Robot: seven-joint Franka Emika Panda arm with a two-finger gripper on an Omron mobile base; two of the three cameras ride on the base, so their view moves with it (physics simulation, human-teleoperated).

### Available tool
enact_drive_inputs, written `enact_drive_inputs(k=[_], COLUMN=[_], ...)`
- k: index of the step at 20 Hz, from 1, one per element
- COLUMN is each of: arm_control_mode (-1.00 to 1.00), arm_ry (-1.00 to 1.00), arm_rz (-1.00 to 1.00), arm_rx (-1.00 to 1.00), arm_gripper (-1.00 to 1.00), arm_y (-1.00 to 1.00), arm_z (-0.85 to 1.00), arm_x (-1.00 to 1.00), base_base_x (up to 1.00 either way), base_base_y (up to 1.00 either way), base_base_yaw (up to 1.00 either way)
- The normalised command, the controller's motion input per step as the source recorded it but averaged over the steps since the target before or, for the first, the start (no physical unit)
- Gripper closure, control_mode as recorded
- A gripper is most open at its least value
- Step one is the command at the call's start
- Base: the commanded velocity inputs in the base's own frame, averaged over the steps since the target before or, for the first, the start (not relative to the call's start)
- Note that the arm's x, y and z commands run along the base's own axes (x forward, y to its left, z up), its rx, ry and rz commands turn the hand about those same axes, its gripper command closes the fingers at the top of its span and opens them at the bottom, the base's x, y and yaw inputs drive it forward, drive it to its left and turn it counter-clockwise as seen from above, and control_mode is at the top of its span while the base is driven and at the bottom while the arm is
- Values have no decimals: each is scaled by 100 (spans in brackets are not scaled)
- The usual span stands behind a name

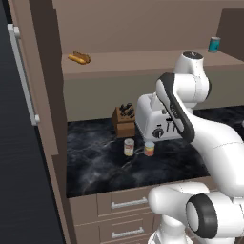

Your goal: Pick the cans from the counter and place them in their designated side in the cabinet.

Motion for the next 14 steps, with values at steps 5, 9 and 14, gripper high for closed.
enact_drive_inputs(k=[5,9,14], arm_control_mode=[-100,-100,-100], arm_ry=[0,-2,-4], arm_rz=[0,0,0], arm_rx=[0,-1,-1], arm_gripper=[-100,-100,-100], arm_y=[1,1,2], arm_z=[-1,-11,-11], arm_x=[-2,-11,-8], base_base_x=[0,0,0], base_base_y=[0,0,0], base_base_yaw=[0,0,0])
